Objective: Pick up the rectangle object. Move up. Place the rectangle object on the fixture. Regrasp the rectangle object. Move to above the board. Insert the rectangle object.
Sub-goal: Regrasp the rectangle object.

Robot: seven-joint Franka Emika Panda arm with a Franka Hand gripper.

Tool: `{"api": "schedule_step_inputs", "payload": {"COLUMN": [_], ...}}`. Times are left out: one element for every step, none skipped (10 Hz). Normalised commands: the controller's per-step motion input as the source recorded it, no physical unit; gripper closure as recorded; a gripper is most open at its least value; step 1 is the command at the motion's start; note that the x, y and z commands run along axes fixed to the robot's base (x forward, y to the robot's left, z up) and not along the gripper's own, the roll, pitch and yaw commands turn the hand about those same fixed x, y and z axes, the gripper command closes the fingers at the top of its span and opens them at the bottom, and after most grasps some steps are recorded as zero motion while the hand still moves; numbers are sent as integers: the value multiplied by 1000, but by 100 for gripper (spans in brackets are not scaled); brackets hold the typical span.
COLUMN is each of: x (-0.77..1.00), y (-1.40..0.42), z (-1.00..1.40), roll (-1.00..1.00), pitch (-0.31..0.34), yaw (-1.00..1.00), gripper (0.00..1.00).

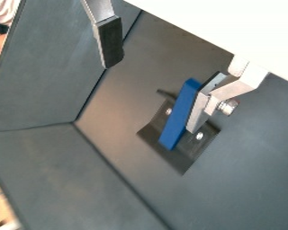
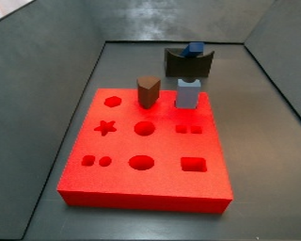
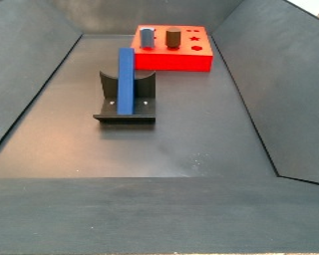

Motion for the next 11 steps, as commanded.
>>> {"api": "schedule_step_inputs", "payload": {"x": [98, 91, 80, 30, 31, 41, 55, 62, 78, 83, 89], "y": [-48, -33, -35, 48, 48, 42, 35, 34, 32, 31, 26], "z": [-7, 3, 1, -1000, -1000, -1000, -1000, -1000, -1000, -1000, -1000], "roll": [474, 287, 217, 267, 247, 224, 167, 144, 99, 88, 79], "pitch": [163, 129, 96, 1, -31, -72, -119, -139, -166, -166, -152], "yaw": [159, 179, 188, 307, 292, 243, 178, 147, 72, 40, -12], "gripper": [0, 0, 0, 0, 0, 0, 0, 0, 0, 0, 0]}}
